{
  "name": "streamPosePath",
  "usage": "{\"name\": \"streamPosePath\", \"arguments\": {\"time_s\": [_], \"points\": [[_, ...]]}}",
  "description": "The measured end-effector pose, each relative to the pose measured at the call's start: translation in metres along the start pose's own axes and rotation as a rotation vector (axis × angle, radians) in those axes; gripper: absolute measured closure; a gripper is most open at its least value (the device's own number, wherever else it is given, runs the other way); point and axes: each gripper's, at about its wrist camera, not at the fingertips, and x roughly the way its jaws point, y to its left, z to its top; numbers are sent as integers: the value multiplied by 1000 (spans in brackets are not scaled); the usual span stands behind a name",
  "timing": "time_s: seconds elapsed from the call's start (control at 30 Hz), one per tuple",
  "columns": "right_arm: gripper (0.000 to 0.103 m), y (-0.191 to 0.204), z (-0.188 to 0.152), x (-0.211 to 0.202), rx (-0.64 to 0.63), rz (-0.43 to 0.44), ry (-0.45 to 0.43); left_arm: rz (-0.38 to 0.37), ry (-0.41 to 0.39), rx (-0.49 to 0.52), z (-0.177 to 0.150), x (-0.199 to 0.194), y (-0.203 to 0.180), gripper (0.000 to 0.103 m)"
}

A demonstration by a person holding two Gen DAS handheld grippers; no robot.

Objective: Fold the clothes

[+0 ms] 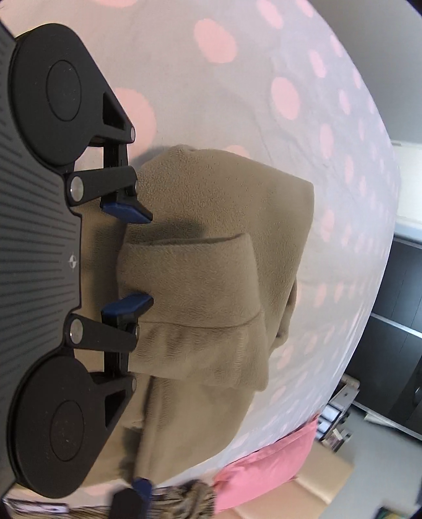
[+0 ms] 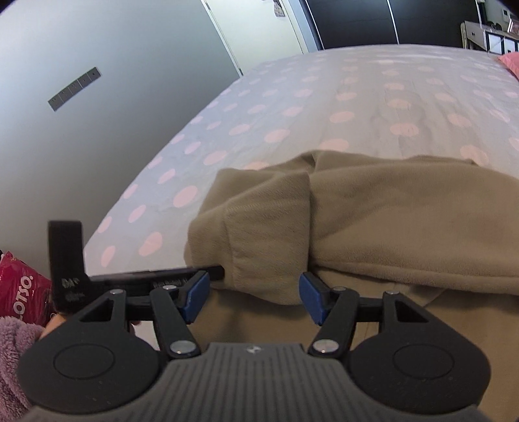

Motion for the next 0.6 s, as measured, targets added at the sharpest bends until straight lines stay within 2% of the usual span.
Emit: {"name": "streamPosePath", "arguments": {"time_s": [0.03,0.13,0.3,0.4,0.47,0.6], "points": [[38,-4,-2,4,8,-5,12,-3,-14,5,1,-2,-4,84],[38,-15,-5,14,29,-22,37,-34,-57,34,2,-11,-18,96],[38,-35,-5,9,55,-73,18,-157,-133,122,1,-29,-55,97],[38,-45,-3,1,77,-124,-5,-222,-144,189,-1,-32,-85,97],[39,-53,-2,-5,93,-138,-16,-232,-156,259,-4,-31,-108,98],[40,-72,-2,-21,114,-200,-68,-239,-160,330,-7,-26,-143,98]]}}
